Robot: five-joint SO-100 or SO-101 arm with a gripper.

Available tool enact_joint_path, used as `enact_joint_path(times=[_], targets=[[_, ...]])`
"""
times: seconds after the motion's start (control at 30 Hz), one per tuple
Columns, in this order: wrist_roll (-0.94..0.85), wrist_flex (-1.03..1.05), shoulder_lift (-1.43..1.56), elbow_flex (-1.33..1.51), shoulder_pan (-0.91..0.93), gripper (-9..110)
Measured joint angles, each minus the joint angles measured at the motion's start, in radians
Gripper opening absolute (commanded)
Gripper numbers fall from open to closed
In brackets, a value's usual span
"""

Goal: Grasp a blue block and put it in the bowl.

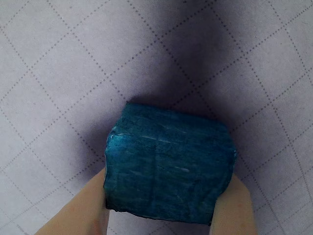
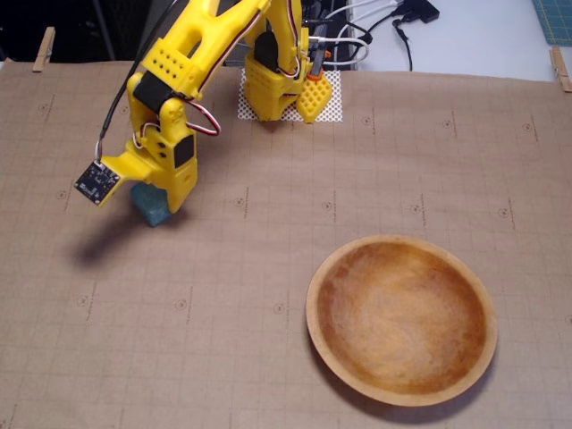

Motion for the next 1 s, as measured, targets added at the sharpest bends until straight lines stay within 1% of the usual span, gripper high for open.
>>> enact_joint_path(times=[0.57, 0.8, 1.0], targets=[[0.000, 0.000, 0.015, 0.000, 0.000, 3], [0.000, 0.000, 0.167, 0.000, -0.052, 3], [0.000, 0.000, 0.282, 0.000, -0.137, 3]])
